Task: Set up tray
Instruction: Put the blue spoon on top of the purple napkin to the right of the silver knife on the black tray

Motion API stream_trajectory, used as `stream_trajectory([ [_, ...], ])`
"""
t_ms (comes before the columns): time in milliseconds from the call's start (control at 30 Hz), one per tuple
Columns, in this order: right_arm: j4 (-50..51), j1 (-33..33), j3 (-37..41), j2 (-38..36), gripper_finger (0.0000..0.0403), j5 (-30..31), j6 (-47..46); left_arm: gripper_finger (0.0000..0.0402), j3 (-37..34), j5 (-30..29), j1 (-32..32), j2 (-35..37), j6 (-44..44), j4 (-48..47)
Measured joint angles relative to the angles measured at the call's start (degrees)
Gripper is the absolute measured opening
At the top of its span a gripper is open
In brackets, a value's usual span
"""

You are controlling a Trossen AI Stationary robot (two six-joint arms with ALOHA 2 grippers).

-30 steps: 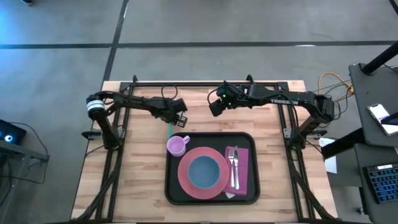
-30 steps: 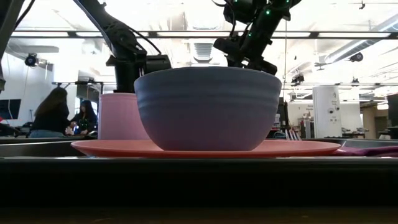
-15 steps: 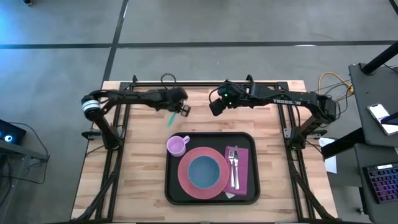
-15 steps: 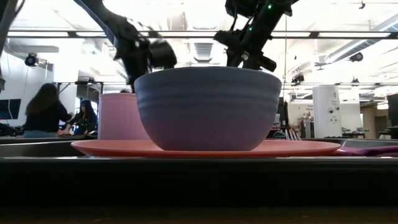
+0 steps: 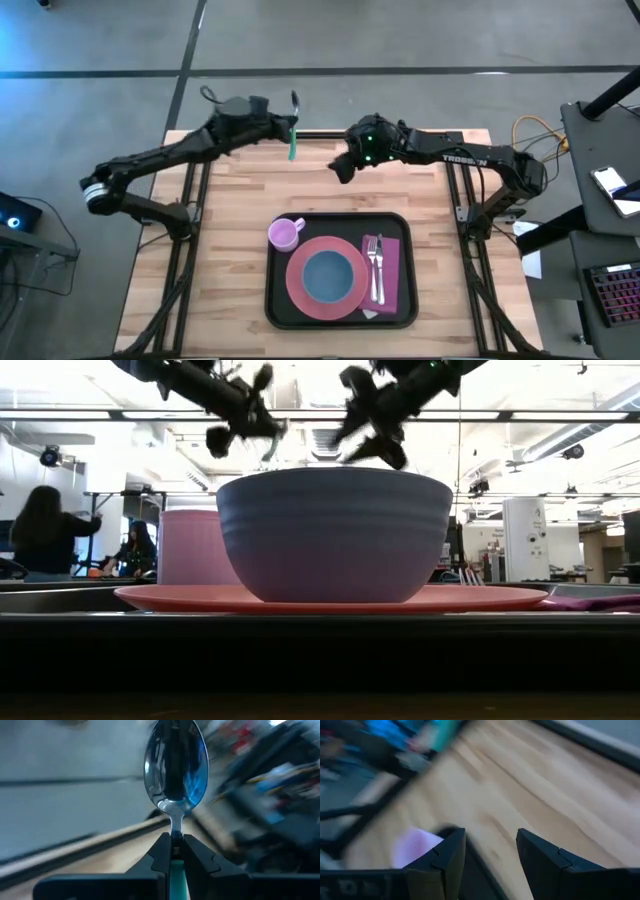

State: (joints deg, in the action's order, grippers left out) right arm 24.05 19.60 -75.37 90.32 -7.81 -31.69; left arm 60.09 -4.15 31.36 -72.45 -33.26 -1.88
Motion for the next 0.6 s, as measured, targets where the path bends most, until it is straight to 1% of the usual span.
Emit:
stream_trajectory([
  [100, -10.7, -1.0, 0.0, 0.0, 0.0166, -3.0, 2.8, 0.0012, -1.0, 4.9, 0.7, 2.2, -1.2, 5.9],
  [233, -20.8, -2.0, 0.0, -0.1, 0.0166, -2.9, 5.2, 0.0012, -1.5, 9.4, 0.6, 2.7, -2.2, 11.0],
  [333, -24.0, -2.0, 0.0, -0.1, 0.0166, -2.7, 5.0, 0.0012, -1.4, 12.4, 0.6, 2.4, -3.0, 13.7],
  [467, -24.4, -2.0, 0.0, -0.1, 0.0167, -2.7, 5.0, 0.0012, -1.3, 16.4, 0.6, 1.6, -3.9, 18.8],
  [600, -26.4, -2.1, 0.0, -0.1, 0.0167, -2.7, 5.1, 0.0012, -1.3, 18.0, 0.6, 1.3, -4.0, 19.9],
])
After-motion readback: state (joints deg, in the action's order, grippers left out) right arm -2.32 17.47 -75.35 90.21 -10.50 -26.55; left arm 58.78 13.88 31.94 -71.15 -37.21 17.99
